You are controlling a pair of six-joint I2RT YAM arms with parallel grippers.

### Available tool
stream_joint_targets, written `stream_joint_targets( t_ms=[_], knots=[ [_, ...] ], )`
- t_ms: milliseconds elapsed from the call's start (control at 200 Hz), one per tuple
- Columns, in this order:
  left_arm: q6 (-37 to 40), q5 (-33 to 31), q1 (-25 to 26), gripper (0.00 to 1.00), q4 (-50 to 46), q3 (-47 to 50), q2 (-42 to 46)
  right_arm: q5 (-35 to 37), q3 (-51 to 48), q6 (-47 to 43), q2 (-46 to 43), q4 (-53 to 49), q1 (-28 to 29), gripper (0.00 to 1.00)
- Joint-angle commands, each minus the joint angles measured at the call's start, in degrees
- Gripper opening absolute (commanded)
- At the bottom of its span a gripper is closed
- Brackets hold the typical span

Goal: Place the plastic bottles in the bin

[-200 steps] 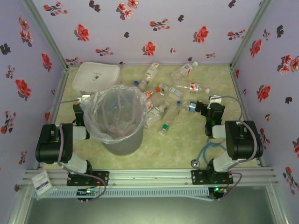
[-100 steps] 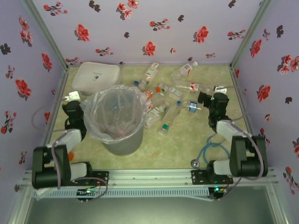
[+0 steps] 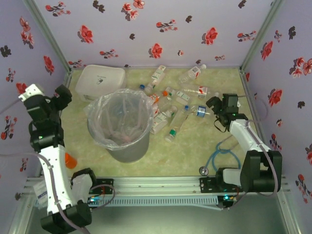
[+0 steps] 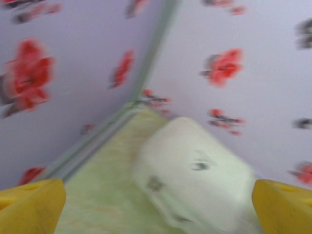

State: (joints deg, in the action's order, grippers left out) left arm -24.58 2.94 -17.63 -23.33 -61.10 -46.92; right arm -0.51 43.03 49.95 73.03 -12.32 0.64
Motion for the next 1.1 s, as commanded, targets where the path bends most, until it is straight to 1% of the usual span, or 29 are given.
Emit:
stream_joint_targets(
  t_ms=[0,105,180,275,430,590,730,820,925,1015,1095],
  knots=[
    [-1.8,20.1,1.1,0.96,-12.0,-4.4,-1.0,-3.4,-2.7,9.7,2.2,3.1,-0.1,0.99],
    [2.3,19.4,6.3,0.94,-18.8,-7.1,-1.2,-5.5,-3.6,13.4,4.7,7.2,0.8,0.99],
    [4.4,17.5,9.6,0.93,-22.4,-7.2,-0.8,-5.0,-3.8,15.1,6.0,8.7,2.2,0.99],
    [6.0,15.1,13.6,0.91,-25.0,-6.1,-0.7,-3.7,-3.8,16.8,7.8,10.4,3.9,0.99],
    [7.0,10.6,18.8,0.87,-26.3,-3.5,-1.2,-3.0,-3.1,19.8,10.9,13.4,4.7,0.99],
    [7.9,6.6,21.8,0.82,-27.8,-2.1,-1.8,1.4,-0.6,20.9,14.5,11.4,4.9,0.99],
    [8.5,4.2,23.5,0.78,-28.6,-1.2,-1.9,0.7,2.0,21.0,19.6,11.8,4.7,0.99],
    [8.6,3.6,24.3,0.75,-28.8,-0.9,-1.7,0.3,2.7,21.1,22.0,13.0,4.7,0.94],
    [8.4,3.6,25.2,0.72,-28.9,-0.6,-1.3,-0.1,2.6,21.1,22.8,14.3,4.5,0.82],
    [8.1,3.6,25.9,0.71,-28.9,-0.3,-0.6,0.2,2.2,20.5,21.6,14.2,4.2,0.75],
    [7.6,3.6,26.3,0.7,-28.8,-0.1,-0.3,0.9,2.1,18.9,19.2,12.3,4.0,0.72]
  ],
)
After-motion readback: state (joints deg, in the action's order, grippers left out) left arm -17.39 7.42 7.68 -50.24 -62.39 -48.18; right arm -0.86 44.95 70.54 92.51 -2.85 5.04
